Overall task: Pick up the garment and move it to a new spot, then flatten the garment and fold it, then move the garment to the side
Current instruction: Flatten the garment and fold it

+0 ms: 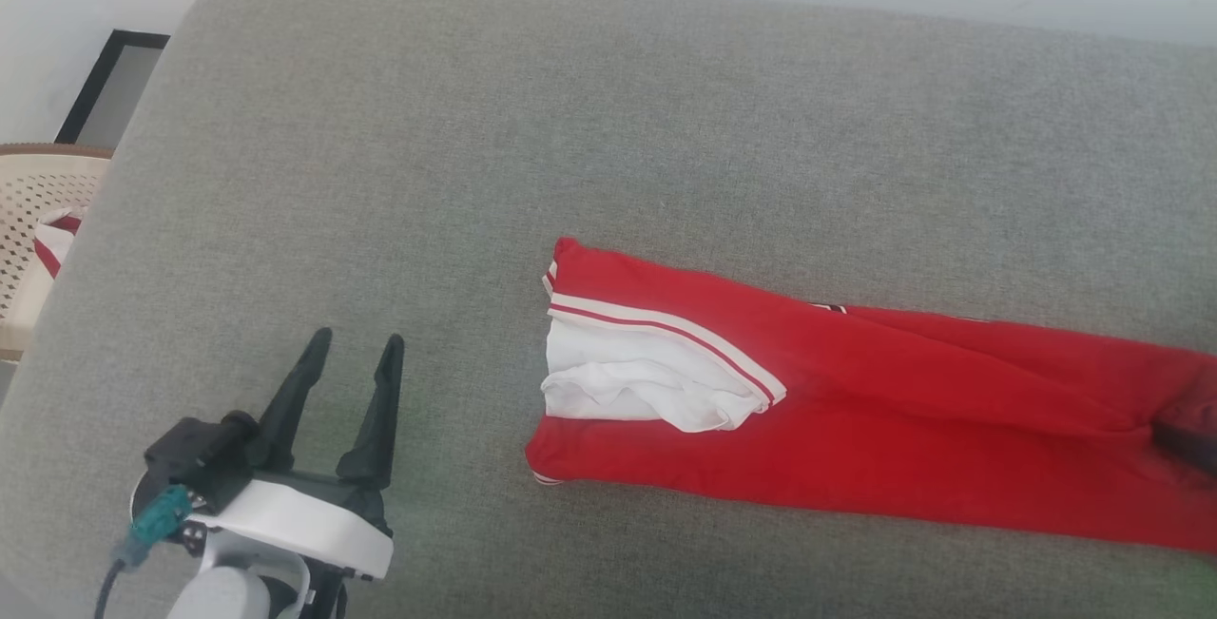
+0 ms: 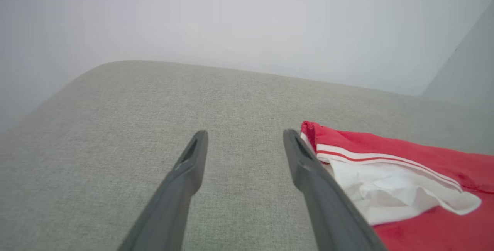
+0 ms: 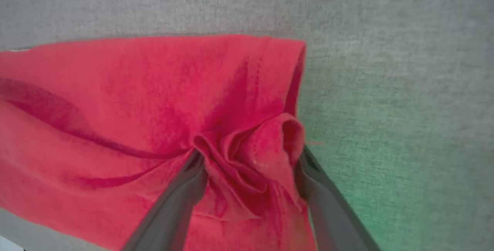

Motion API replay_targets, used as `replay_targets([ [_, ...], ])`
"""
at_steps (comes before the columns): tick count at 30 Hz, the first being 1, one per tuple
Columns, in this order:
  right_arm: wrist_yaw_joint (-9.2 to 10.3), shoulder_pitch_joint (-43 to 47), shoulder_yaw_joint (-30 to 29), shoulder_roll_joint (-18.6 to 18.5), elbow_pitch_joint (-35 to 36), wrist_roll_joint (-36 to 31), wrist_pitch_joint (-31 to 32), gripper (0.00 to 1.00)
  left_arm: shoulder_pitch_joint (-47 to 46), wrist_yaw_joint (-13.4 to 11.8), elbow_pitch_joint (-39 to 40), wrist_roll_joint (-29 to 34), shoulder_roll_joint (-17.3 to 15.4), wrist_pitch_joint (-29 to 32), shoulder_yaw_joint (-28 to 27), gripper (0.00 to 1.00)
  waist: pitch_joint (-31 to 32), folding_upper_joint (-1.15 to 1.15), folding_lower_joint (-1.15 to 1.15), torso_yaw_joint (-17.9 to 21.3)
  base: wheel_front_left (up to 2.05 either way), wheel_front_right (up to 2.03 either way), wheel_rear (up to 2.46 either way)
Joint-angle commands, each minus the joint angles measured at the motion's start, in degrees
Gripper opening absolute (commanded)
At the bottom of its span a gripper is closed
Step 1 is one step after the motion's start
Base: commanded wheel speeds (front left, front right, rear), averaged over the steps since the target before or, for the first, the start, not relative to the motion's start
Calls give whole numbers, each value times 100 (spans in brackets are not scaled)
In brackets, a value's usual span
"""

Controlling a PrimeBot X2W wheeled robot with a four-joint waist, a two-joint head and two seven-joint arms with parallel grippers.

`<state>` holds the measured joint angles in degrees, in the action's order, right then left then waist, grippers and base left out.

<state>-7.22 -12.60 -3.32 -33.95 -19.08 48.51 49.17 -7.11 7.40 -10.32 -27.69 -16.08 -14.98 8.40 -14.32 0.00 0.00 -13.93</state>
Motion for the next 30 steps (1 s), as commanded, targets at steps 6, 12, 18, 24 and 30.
replay_targets([
  [6, -48, 141, 243, 754, -269, -248, 258, 0, 138, 12, 138, 719, 200, -27, -305, 100, -23, 0, 0, 52, 0, 0, 0],
  [12, -21, -121, -179, 664, -263, -477, 0, 0, 227, 12, 239, 880, 284, -27, -439, 100, -47, 0, 0, 258, 0, 0, 0],
  [18, -13, -303, -743, 359, -232, -597, -239, 0, 203, 12, 373, 815, 240, -27, -477, 100, -72, 0, 0, 532, 0, 0, 0],
  [24, -22, -320, -1538, -47, -273, -720, -546, 0, 186, 12, 447, 741, 150, -27, -538, 100, -107, 0, 0, 801, 0, 0, 0],
  [30, -25, -196, -2440, -470, -489, -1040, -738, 0, 125, 12, 509, 713, 132, -27, -562, 100, -141, 0, 0, 898, 0, 0, 0],
])
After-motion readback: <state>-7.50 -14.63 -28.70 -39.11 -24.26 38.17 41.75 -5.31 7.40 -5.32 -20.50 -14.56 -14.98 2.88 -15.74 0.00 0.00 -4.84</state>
